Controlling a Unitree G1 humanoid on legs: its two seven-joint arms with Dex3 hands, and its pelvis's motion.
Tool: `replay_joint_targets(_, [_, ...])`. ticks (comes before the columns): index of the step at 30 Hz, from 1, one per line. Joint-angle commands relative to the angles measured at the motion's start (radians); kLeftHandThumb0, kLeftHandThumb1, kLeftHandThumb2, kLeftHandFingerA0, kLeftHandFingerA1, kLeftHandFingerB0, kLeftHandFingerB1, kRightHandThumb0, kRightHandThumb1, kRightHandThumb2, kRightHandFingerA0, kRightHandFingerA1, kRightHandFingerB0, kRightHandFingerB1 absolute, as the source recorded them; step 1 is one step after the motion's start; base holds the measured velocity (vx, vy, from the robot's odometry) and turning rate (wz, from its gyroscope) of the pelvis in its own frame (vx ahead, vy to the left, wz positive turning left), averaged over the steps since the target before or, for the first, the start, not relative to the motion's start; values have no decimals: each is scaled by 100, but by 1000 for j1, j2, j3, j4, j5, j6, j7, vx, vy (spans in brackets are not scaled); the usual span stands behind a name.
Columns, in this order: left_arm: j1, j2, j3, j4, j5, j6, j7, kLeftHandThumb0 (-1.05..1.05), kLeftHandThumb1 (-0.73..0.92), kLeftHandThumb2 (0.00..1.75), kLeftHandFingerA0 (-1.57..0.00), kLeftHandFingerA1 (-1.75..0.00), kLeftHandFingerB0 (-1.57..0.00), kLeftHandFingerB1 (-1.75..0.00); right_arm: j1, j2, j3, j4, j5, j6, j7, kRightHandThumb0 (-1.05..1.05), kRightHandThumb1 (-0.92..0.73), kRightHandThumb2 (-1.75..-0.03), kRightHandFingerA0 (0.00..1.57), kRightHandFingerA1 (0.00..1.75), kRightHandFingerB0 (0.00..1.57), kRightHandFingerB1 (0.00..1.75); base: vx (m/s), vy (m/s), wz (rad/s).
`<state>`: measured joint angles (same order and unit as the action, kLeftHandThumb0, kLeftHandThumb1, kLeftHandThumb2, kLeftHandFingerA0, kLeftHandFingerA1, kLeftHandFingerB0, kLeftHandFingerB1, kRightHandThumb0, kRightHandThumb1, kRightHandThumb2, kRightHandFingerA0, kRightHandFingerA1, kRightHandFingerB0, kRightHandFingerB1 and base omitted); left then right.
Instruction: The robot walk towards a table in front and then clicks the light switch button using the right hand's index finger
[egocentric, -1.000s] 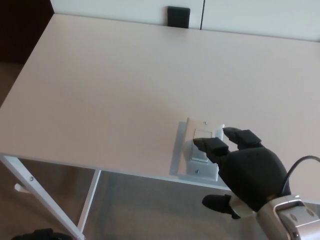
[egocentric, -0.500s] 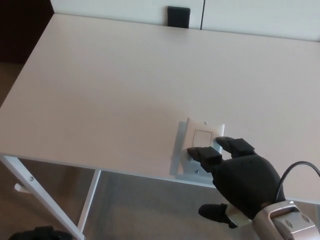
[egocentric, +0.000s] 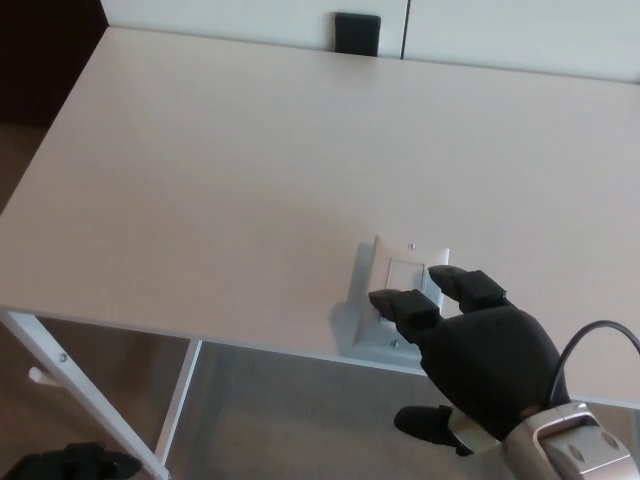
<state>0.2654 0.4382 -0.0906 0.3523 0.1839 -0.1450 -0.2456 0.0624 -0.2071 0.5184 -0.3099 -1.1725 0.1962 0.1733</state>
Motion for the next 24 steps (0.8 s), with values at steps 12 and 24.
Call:
replay_joint_targets(12, [21,37,8,-13,5,10,-21,-40,49,56,-66,-42,-54,-37,19,-17,-16,-37,-155,45,-35,-81,-51,-87,4,28,18,43,0,0,0])
replay_joint_targets(24, [6,42,1,0,11,1,-31,-40,49,56,-65,-42,-54,-37,11,-5,-29,28,-119,42,-36,-73,-59,-60,7,27,25,31,0,0,0])
